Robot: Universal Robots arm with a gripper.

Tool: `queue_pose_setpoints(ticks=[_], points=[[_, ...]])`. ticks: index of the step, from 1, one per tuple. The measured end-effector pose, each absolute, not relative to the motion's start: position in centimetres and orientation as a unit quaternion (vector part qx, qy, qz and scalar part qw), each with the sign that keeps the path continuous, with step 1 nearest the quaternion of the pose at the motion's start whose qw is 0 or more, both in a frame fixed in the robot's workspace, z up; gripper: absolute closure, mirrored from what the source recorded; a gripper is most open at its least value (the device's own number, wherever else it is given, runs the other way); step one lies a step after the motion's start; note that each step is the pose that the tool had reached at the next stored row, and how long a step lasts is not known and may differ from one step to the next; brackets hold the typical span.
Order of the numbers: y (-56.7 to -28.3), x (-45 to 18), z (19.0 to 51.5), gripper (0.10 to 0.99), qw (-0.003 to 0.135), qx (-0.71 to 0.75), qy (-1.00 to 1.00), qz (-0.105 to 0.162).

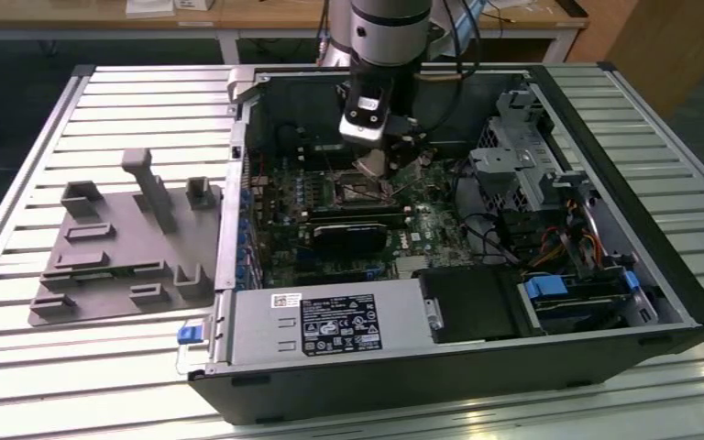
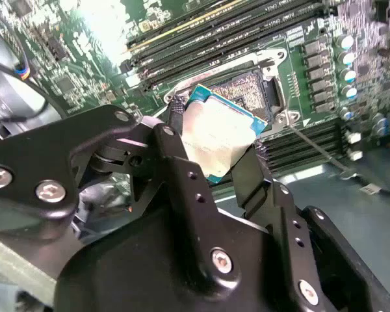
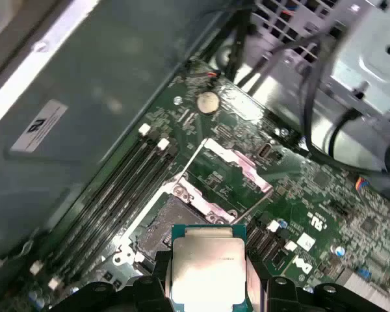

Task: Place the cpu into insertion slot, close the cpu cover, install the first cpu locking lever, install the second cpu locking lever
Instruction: 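Place the cpu into insertion slot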

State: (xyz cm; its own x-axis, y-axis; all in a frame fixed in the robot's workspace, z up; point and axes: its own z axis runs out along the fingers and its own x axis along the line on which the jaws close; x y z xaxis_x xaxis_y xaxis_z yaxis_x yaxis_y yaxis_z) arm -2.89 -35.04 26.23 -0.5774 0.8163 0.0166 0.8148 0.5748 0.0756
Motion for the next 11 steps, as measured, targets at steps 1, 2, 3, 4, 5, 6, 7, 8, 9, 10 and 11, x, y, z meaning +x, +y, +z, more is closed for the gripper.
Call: queue_pose_setpoints(ticks=[1, 2, 3, 4, 5, 6, 7, 8, 9, 10, 11], points=[[-35.04, -2.89, 26.21, 0.549, 0.01, 0.467, 0.883, 0.037], [-35.05, -2.89, 26.18, 0.549, 0.011, 0.475, 0.879, 0.037], [-35.04, -2.89, 26.15, 0.549, 0.011, 0.483, 0.875, 0.037], [-35.05, -2.89, 26.12, 0.549, 0.011, 0.491, 0.87, 0.037], [-35.05, -2.89, 26.09, 0.549, 0.012, 0.499, 0.866, 0.037], [-35.05, -2.89, 26.05, 0.549, 0.012, 0.507, 0.861, 0.037], [-35.04, -2.89, 26.02, 0.549, 0.012, 0.515, 0.856, 0.037], [-35.04, -2.89, 25.99, 0.549, 0.013, 0.523, 0.852, 0.037], [-35.04, -2.89, 25.95, 0.549, 0.013, 0.53, 0.847, 0.036], [-35.04, -2.89, 25.92, 0.549, 0.013, 0.538, 0.842, 0.036], [-35.04, -2.89, 25.89, 0.549, 0.014, 0.546, 0.837, 0.036]])
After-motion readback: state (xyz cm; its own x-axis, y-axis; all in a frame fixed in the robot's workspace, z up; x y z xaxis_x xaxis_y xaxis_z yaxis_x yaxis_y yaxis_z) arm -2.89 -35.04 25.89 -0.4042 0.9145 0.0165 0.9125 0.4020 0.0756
